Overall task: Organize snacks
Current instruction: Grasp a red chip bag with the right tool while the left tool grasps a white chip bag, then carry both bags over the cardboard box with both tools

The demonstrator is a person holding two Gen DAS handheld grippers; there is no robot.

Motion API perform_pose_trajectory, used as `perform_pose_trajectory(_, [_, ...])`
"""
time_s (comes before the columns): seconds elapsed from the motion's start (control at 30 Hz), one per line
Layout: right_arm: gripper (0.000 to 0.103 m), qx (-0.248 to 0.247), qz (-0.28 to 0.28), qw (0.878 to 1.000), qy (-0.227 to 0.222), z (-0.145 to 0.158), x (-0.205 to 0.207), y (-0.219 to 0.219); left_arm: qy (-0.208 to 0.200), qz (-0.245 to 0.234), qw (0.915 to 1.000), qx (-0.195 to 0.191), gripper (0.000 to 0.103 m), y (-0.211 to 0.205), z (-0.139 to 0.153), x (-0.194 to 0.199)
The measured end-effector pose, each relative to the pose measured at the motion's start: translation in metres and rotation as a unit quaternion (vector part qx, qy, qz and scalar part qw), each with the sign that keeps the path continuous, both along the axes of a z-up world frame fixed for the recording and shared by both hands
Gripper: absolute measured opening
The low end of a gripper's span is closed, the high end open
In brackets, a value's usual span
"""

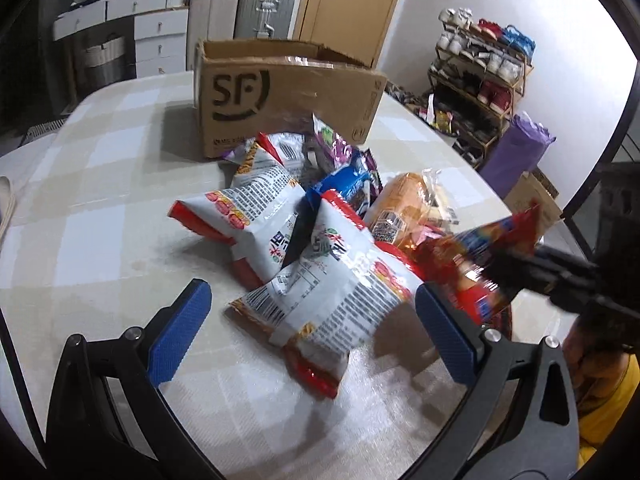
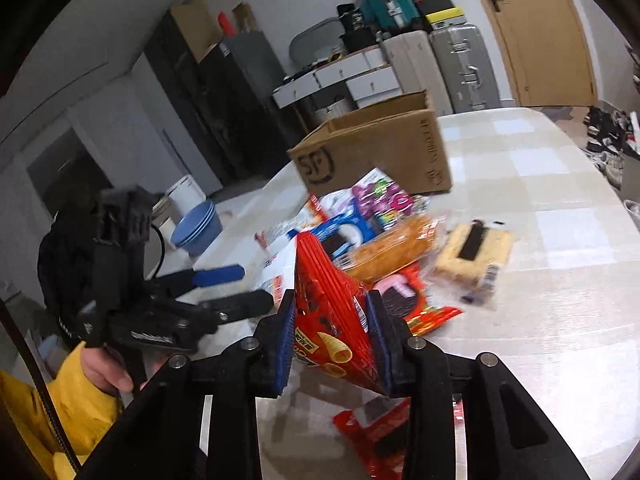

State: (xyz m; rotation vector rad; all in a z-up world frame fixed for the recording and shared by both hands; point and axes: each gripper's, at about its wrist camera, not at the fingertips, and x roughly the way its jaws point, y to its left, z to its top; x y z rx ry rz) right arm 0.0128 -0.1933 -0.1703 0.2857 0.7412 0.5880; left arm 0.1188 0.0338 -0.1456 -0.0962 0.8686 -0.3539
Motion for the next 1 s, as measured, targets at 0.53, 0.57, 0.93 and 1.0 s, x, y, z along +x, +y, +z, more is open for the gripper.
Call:
perform_pose_trajectory(0.53, [0.034, 0.032, -0.020, 0.999, -0.004, -0.002, -0.008, -0.025, -0.034, -0.077, 0.9943, 0.066, 0.060, -0.031, 0.007, -0.019])
perform_pose_trajectory(0.57, [0.034, 0.034, -0.021, 0.999, -0.004, -0.002, -0.008, -0.026, -0.037, -0.085, 0.9930, 0.073, 0.060, -0.032, 0.009, -0.023])
perform_pose_trajectory(0.93, [0.034, 0.056, -0.033, 0.998, -0.006, -0.003, -0.016, -0.039, -0.037, -0.170, 0.9739, 0.146, 0.047, -0.055, 0.004, -0.027])
perform_pose_trajectory(1.0, [0.034, 0.060, -0.035, 0.998, -0.004, -0.003, -0.017, -0.042, -0.034, -0.174, 0.9737, 0.143, 0.042, -0.058, 0.005, -0.025])
